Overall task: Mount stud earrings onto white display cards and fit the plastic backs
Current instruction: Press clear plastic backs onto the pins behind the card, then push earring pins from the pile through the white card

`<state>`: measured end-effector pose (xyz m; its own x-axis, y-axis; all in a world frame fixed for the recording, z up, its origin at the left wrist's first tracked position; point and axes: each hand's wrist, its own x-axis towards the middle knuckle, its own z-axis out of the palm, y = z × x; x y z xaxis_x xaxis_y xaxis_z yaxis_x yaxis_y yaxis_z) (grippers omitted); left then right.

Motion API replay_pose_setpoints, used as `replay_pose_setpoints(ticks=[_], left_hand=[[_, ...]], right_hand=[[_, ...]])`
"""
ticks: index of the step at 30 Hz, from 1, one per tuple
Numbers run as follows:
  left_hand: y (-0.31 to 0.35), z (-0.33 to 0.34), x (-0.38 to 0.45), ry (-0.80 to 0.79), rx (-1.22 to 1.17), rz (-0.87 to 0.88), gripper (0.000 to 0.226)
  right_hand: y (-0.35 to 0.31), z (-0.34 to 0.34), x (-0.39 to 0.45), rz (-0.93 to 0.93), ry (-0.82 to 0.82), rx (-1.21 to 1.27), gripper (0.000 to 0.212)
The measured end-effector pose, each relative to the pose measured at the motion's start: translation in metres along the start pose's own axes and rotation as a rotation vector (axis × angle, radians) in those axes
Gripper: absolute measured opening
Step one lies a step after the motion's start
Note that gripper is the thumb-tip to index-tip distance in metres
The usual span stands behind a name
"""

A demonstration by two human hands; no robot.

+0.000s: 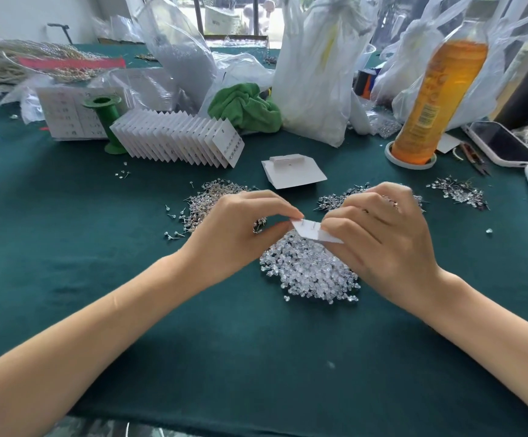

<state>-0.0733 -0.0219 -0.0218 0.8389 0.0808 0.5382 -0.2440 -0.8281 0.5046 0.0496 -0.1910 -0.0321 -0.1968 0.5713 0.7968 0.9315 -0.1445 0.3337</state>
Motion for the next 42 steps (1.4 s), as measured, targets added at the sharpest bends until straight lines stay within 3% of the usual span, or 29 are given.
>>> replay_pose_setpoints(ticks=[3, 5, 8, 11, 13, 15, 16, 21, 27, 29, 31, 33, 42], left_hand=[[0.001, 0.002, 0.001, 0.096, -0.122, -0.150, 0.008], [0.002, 0.000, 0.003, 0.097, -0.366, -0.345, 0.004], [0.001, -0.003, 0.007, 0.011, -0.636, -0.534, 0.006], [-0.002, -0.006, 0.008, -0.045, -0.569, -0.598, 0.012], [-0.006, -0.011, 0.007, -0.035, -0.239, -0.474, 0.048], [-0.008, -0.020, 0.008, -0.038, 0.070, -0.249, 0.081], [-0.009, -0.024, 0.010, -0.046, 0.129, -0.165, 0.088], [-0.021, -0.036, 0.013, -0.029, 0.229, -0.018, 0.074], [-0.043, -0.051, 0.001, 0.007, 0.193, -0.130, 0.070], [-0.050, -0.054, -0.003, 0.038, 0.222, -0.185, 0.071], [-0.056, -0.054, -0.006, 0.050, 0.240, -0.223, 0.072], [-0.057, -0.051, -0.008, 0.058, 0.246, -0.242, 0.073], [-0.058, -0.044, -0.010, 0.046, 0.260, -0.271, 0.067]], right_hand=[[0.001, -0.003, 0.003, 0.229, -0.038, 0.081, 0.031], [0.000, -0.006, 0.004, 0.566, -0.078, 0.256, 0.041], [0.003, -0.008, 0.012, 1.067, -0.098, 0.750, 0.022], [0.012, -0.004, 0.018, 1.269, -0.115, 0.997, 0.007], [0.014, 0.000, 0.021, 1.309, -0.160, 1.043, 0.006], [0.015, 0.005, 0.025, 1.335, -0.205, 1.111, 0.005], [0.016, 0.008, 0.028, 1.342, -0.224, 1.145, 0.004], [0.014, 0.028, 0.043, 1.320, -0.306, 1.257, 0.005], [0.012, 0.054, 0.061, 1.292, -0.485, 1.252, 0.021], [0.016, 0.060, 0.060, 1.157, -0.531, 1.063, 0.026], [0.020, 0.061, 0.052, 0.933, -0.632, 0.870, 0.015], [0.021, 0.058, 0.042, 0.820, -0.740, 0.835, 0.004], [0.019, 0.058, 0.043, 0.674, -0.849, 0.776, 0.012]])
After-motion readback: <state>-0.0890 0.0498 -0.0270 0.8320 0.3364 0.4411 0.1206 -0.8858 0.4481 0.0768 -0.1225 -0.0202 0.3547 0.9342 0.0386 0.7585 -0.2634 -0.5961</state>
